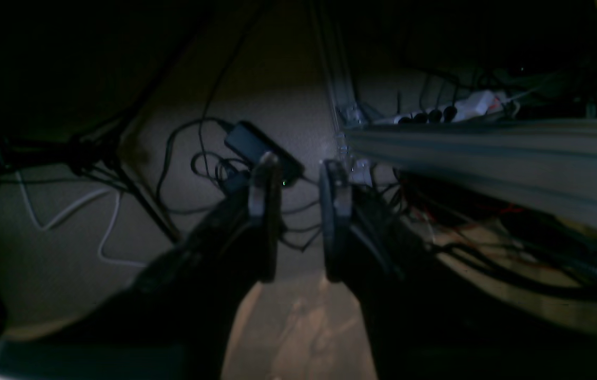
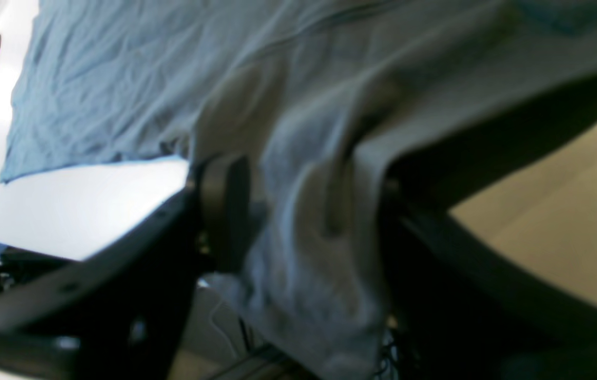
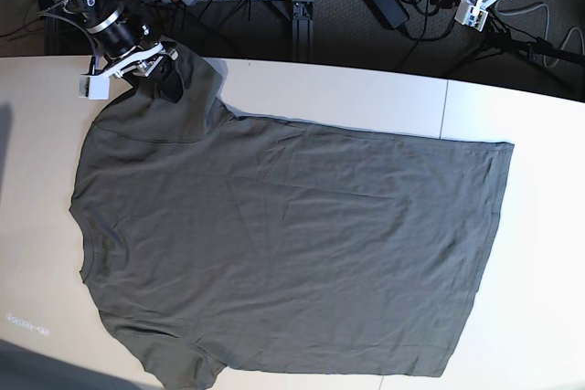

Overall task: Fold the T-shirt properly
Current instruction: 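Move the right gripper to the shoulder seam of the grey T-shirt and grasp, then move the left gripper to the opposite shoulder corner and grasp it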

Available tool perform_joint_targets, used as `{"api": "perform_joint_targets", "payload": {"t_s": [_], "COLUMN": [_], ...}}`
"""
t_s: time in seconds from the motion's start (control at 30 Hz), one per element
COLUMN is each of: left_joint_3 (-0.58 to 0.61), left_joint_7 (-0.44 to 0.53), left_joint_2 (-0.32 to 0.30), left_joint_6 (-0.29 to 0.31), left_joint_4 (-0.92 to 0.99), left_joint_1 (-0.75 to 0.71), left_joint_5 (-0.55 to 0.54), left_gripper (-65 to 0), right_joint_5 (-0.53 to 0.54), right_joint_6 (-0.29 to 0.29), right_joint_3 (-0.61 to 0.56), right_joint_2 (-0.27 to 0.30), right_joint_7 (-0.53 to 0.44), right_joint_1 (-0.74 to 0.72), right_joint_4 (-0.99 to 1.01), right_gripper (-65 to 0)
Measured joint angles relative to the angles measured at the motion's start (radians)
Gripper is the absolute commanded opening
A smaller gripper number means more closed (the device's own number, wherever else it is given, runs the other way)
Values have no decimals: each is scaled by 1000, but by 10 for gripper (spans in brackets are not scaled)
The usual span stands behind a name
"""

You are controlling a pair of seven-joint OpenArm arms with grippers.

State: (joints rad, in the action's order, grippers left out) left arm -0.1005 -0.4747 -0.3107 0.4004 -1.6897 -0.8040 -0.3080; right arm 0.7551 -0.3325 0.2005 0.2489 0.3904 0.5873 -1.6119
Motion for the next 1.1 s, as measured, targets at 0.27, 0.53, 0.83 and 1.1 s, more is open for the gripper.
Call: {"api": "perform_joint_targets", "payload": {"t_s": [0.27,0.53,0.83,1.1], "left_joint_3": [-135,-189,-188,-193], "left_joint_7": [-57,-29,-54,-52], "left_joint_2": [-9,-67,-121,-122], "left_joint_6": [7,22,26,27], "left_joint_4": [-177,-200,43,237], "left_joint_1": [1,97,357,481], "left_joint_5": [-163,-277,-343,-418], "left_gripper": [-429,-329,-329,-329], "right_joint_5": [-64,-131,-154,-154], "right_joint_6": [-1,-1,-1,-1], "right_joint_3": [-5,-9,-10,-10], "right_joint_2": [-3,-3,-3,-3], "right_joint_7": [-4,6,7,6], "right_joint_1": [-6,-53,-59,-59], "right_joint_4": [5,5,6,6], "right_gripper": [-650,-650,-650,-650]}}
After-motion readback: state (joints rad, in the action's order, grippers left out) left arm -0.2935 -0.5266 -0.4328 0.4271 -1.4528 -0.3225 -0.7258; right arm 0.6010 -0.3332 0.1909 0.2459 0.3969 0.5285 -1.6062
